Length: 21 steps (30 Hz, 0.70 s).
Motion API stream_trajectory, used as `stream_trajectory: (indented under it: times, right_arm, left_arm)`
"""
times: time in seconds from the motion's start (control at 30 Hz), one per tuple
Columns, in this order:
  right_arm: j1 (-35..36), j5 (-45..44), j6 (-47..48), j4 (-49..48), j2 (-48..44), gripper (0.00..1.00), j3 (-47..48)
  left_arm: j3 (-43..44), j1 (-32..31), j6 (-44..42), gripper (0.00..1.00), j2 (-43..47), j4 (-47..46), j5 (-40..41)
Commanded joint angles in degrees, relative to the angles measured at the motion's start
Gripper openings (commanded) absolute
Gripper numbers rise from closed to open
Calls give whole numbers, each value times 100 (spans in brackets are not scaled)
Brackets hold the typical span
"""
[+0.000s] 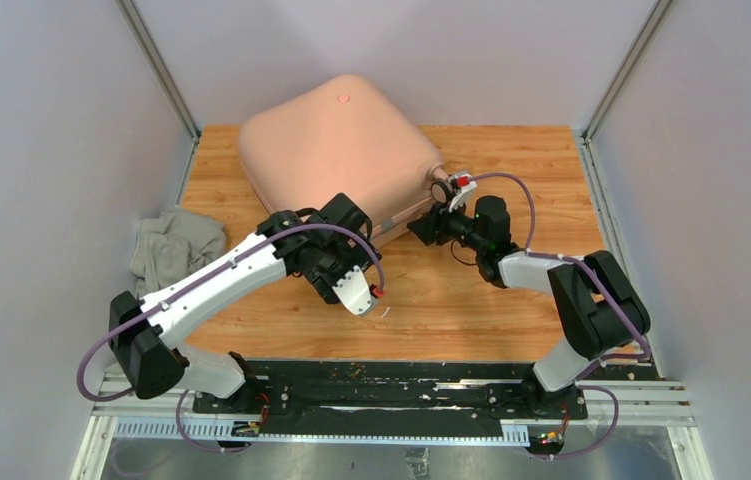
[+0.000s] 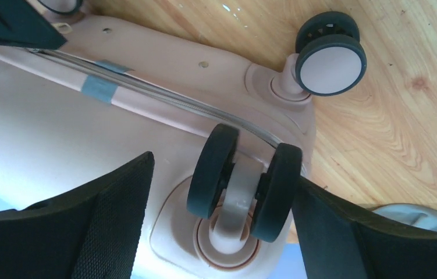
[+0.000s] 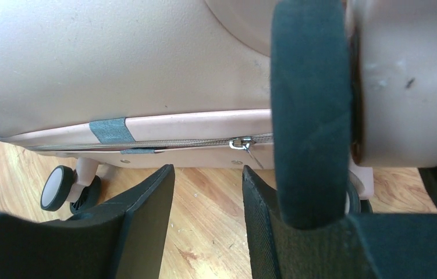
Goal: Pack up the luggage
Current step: Zip the luggage at the corner of the board.
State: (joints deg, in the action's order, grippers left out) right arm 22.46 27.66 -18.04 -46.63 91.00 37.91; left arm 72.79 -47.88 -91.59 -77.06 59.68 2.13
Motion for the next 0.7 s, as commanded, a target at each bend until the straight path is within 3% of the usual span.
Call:
stream_trajectory:
  times: [0.0,0.13,0.53,0.6,0.67]
  right_arm:
    - [-248,410,-199,-625,151,50,-64]
    - [-382,607,-323,-856,304,49,-78]
    - [-462,832,-560,-1347,884,50,207]
    - [-463,829,-642,-1502,989,50,233]
    - [-462,804,-714,-1704,1058,49,230]
  left_arm:
    - [160,-119,-277,83,-317,46,544]
    - [72,-204,-230,65,-295,44,696]
    - [204,-565,133,34,-180,44,1050]
    - [207,-614,192,23,-141,52,1088]
    - [193,-670,236,6,-87,45,1138]
